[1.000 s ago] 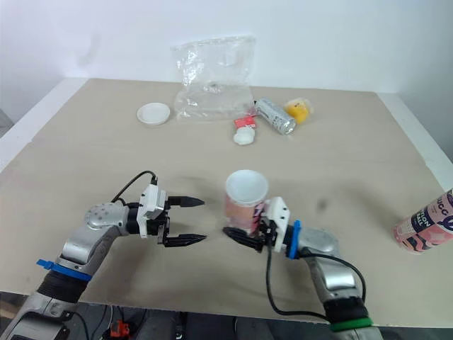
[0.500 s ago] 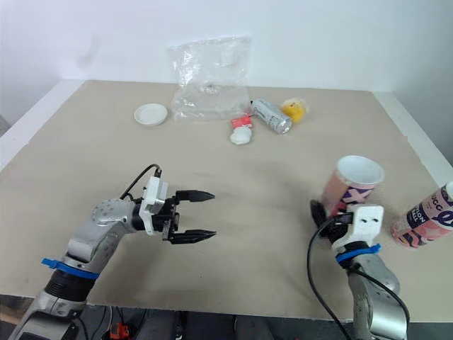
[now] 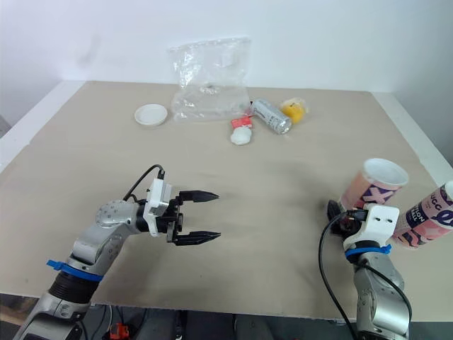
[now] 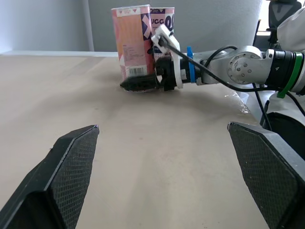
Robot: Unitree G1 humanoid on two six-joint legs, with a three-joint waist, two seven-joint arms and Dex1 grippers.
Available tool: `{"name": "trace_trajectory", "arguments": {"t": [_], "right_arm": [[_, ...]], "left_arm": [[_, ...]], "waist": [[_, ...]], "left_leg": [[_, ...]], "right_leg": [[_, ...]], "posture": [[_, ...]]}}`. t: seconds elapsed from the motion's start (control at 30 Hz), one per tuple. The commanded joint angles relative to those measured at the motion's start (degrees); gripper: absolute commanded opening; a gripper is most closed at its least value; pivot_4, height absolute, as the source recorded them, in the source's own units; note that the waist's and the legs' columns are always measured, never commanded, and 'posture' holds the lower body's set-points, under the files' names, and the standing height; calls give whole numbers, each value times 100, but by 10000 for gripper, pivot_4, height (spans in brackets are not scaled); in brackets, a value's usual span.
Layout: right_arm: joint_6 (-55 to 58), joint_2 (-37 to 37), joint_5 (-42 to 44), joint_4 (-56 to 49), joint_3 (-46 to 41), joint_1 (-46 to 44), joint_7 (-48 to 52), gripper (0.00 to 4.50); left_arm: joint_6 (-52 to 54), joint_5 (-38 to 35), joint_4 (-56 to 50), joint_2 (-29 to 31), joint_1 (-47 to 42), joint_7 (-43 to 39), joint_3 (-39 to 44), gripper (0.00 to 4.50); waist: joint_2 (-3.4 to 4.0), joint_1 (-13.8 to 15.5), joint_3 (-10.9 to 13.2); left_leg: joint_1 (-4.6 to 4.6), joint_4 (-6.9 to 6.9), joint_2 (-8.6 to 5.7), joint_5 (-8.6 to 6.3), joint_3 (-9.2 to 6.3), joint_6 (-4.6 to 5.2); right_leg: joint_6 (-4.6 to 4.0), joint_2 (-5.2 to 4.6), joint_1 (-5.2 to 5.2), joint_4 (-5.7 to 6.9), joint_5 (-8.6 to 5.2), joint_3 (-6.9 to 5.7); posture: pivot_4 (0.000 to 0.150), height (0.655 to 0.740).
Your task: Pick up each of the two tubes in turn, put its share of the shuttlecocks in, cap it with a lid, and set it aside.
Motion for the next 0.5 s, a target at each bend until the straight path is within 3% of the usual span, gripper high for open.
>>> {"name": "trace_trajectory", "arguments": {"t": [0.03, 0.17, 0.5], "right_arm": [[-9, -44, 14, -5, -65, 143, 23, 44120], [85, 34, 121, -219, -126, 365, -20, 44120], [598, 243, 719, -1818, -346, 1997, 135, 44120]], "left_arm": [[-78, 4, -123, 39, -2, 13, 34, 45000], [-81, 23, -111, 56, 5, 17, 35, 45000], [-111, 54, 61, 45, -72, -66, -2, 45000]], "waist": [[0, 0, 0], [-1, 3, -1], [2, 29, -3]], "left_leg": [[-1, 0, 0, 0, 0, 0], [-1, -1, 0, 0, -1, 0], [-5, -9, -2, -3, -11, -3]], "right_leg": [[0, 0, 0, 0, 0, 0], [0, 0, 1, -1, -4, 0], [-4, -4, 3, -1, -24, -8]], "posture": [[1500, 7400], [1500, 7400], [1500, 7400]]}}
